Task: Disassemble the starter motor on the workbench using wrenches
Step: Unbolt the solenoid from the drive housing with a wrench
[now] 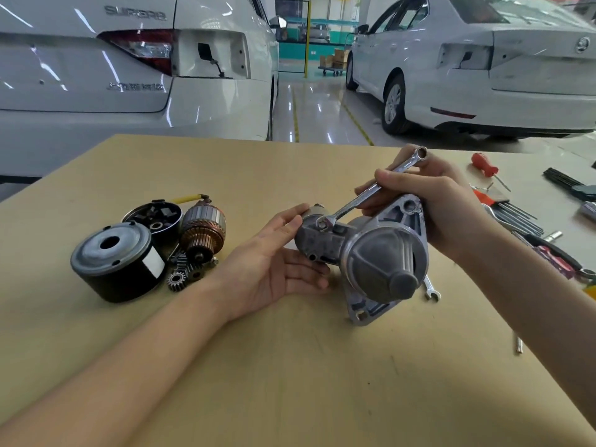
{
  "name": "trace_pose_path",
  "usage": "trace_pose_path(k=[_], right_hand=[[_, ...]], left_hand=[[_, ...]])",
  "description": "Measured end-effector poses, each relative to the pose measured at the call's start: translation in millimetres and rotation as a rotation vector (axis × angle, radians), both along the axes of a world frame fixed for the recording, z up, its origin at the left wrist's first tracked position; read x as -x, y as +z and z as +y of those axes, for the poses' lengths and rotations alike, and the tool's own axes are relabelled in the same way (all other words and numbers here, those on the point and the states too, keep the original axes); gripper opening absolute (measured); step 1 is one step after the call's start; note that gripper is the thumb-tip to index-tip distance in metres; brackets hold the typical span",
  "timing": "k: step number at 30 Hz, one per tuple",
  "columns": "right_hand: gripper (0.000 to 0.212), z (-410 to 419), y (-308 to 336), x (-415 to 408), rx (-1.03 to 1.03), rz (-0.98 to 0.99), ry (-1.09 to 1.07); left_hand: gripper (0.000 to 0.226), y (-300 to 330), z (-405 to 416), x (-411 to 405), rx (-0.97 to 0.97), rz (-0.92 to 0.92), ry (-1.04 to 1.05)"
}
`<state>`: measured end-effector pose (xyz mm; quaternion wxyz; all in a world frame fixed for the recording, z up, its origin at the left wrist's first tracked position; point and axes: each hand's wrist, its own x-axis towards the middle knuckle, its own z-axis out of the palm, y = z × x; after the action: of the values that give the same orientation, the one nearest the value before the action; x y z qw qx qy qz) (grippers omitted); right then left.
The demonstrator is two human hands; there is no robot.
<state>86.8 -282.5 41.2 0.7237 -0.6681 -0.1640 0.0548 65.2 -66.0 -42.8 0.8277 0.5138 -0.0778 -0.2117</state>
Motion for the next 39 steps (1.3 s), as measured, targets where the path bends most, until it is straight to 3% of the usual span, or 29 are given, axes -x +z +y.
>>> trace_pose_path(k=[15,22,26,28,30,35,39], right_hand=[[0.030,10.0,31.4,-8.5,0.258,-0.127,0.066],[0.017,68.7,59.6,-19.0,0.805,-0.511,0.295],[0.005,117.9,56.2,-16.1,1.170,-0.580,0.561],[0.003,126.7,52.1,-13.4,1.262,-0.622,0.595],[0.002,122.2,52.6,-11.1,1.151,-0.648,0.572],[0.005,63.5,60.4,-15.4,0.281,-0.333,0.253],[0.020,17.9,31.1,-13.0,0.090,-0.120,0.087]], left_hand=[[0.053,1.0,0.4,0.4,-0.042,-0.008,0.005],[0.045,1.0,-0.9,-0.6,-0.017,0.015,0.011],[0.050,1.1,-1.8,1.4,0.018,0.019,0.016],[0.048,0.6,-2.0,1.3,0.021,0.015,0.024],[0.043,1.2,-2.3,1.8,0.018,0.000,0.013],[0.046,2.6,-2.6,1.5,0.008,0.006,0.020],[0.047,2.5,-3.4,1.0,0.000,0.003,0.023]])
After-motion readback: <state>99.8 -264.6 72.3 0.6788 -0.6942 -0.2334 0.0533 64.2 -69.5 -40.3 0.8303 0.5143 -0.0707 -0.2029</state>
